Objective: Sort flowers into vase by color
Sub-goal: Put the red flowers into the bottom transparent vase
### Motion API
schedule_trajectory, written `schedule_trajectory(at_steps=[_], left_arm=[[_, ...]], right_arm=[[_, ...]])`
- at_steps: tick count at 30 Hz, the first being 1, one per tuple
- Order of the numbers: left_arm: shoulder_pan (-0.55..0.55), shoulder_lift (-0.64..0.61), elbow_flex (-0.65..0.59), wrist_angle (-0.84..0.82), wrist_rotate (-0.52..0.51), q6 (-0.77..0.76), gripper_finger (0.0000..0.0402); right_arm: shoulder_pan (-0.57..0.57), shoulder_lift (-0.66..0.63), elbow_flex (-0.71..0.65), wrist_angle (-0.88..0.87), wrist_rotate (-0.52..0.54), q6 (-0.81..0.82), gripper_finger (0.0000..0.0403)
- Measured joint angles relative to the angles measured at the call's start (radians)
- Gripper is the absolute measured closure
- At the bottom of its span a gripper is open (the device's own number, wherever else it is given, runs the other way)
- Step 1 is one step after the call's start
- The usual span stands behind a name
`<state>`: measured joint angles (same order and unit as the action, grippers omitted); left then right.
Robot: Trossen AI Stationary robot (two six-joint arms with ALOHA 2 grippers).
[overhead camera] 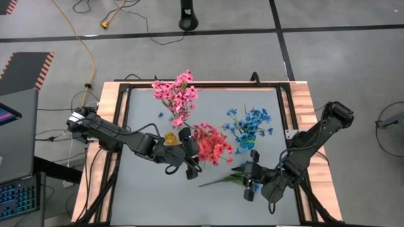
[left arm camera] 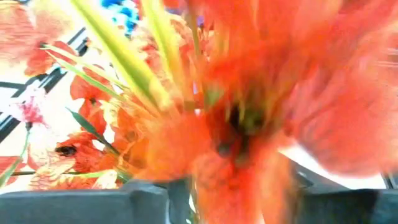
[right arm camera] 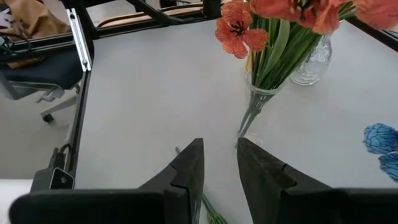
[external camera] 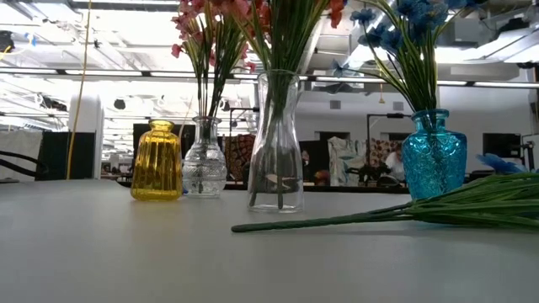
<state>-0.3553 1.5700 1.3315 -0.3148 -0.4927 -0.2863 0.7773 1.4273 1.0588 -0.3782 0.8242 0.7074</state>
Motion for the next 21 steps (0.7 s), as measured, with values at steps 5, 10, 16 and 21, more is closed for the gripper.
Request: schedule_trajectory(at_steps=[5, 10, 16, 21], left_arm=[[0.0, -0.028, 0.0, -0.059, 0.043, -0.015, 0.024], [-0.009, -0.056, 0.0, -0.135, 0.038, -0.052, 0.0235], [-0.041, -0.082, 0.0, -0.213, 0.035, -0.07, 0.0235], [-0.081, -0.105, 0.0, -0.265, -0.021, -0.078, 0.0235]], right_arm=[[0.0, 0.0, 0.0, -0.002, -0.018, 0.0, 0.028], [0.0, 0.0, 0.0, -0.002, -0.019, 0.0, 0.028], [0.0, 0.0, 0.0, -0.002, -0.019, 0.0, 0.028], [0.0, 0.0, 0.0, -0.003, -0.019, 0.0, 0.028]])
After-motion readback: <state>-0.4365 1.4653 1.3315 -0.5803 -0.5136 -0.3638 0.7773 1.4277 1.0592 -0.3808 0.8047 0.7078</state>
